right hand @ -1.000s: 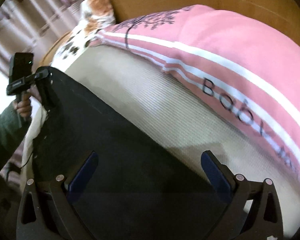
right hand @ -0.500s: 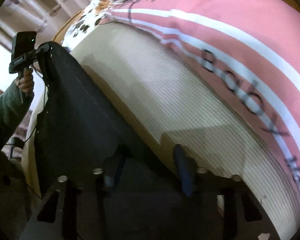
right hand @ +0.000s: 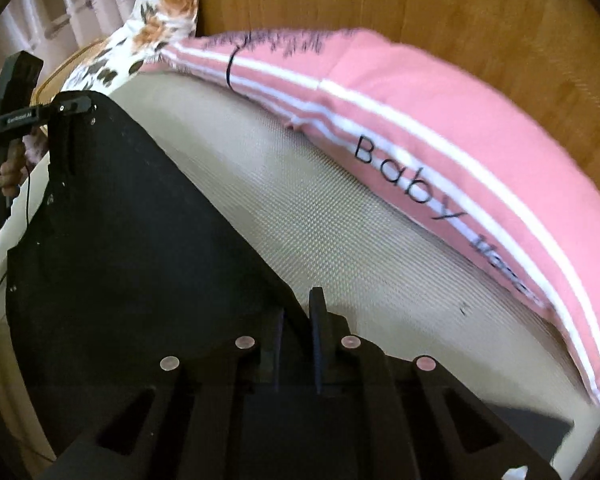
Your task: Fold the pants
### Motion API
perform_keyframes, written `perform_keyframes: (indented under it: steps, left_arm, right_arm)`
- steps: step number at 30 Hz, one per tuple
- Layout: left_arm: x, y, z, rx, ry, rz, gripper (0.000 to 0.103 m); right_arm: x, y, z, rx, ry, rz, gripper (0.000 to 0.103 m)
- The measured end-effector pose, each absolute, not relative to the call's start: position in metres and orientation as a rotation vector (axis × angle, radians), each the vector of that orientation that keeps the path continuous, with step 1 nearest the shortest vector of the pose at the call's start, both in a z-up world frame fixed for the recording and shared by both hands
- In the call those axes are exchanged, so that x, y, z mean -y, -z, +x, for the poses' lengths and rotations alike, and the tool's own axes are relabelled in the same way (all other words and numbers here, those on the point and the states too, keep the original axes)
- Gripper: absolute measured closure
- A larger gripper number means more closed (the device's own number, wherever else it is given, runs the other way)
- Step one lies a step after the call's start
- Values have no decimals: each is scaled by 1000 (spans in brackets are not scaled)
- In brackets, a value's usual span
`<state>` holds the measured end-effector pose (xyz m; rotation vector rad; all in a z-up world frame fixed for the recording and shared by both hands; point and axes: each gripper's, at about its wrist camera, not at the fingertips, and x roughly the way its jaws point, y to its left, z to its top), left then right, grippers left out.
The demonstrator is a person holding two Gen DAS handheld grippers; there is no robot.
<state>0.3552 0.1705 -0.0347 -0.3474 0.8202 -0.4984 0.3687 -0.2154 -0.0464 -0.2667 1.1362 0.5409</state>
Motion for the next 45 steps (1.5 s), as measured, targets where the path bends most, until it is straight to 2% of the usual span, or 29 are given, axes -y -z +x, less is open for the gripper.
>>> perform_keyframes:
  steps: [8,13,20,27,29,31,33,35,38,41,42,45]
  left_arm:
    - [-178,3,291,-769,600,-316,95]
    - [-184,1,236,-794,673,-301,95]
    - [-188,29,174,-922,714,-245,94]
    - [-182,80,142,-1104,694,-88,91]
    - [-178,85,138,-1114,669,-37,84]
    - [-179,83,134,-1117,659,-30,81]
    - [-183,78,131,-1124,643,-39,73]
    - [-188,73,128,-1131,605,-37,54]
    - [-207,62,124,-1135,515,-68,40]
    - [-233,55,114,-1131,446,-184,37]
    - [-240,51,110,-1122,418,-235,37]
    - [-259,40,98,-1092,378,-413,37]
  right_arm:
    - [216,-3,287,-1066,-441,-266,95]
    - [226,-14,235,-1082,-402,-231,96]
    - [229,5,167,-1167,-389,-140,96]
    - [215,47,123,-1264,-404,-110,96]
    - [208,61,117,-1284,-388,-153,96]
    - [204,69,113,-1293,-375,-175,96]
    - [203,73,111,-1292,-360,-176,96]
    - [204,72,109,-1278,-352,-156,92]
    - [206,67,106,-1259,-333,-124,90]
    - [207,58,100,-1229,-318,-112,84]
    - [207,55,98,-1221,-312,-108,76]
    - [205,46,88,-1190,-304,-96,67]
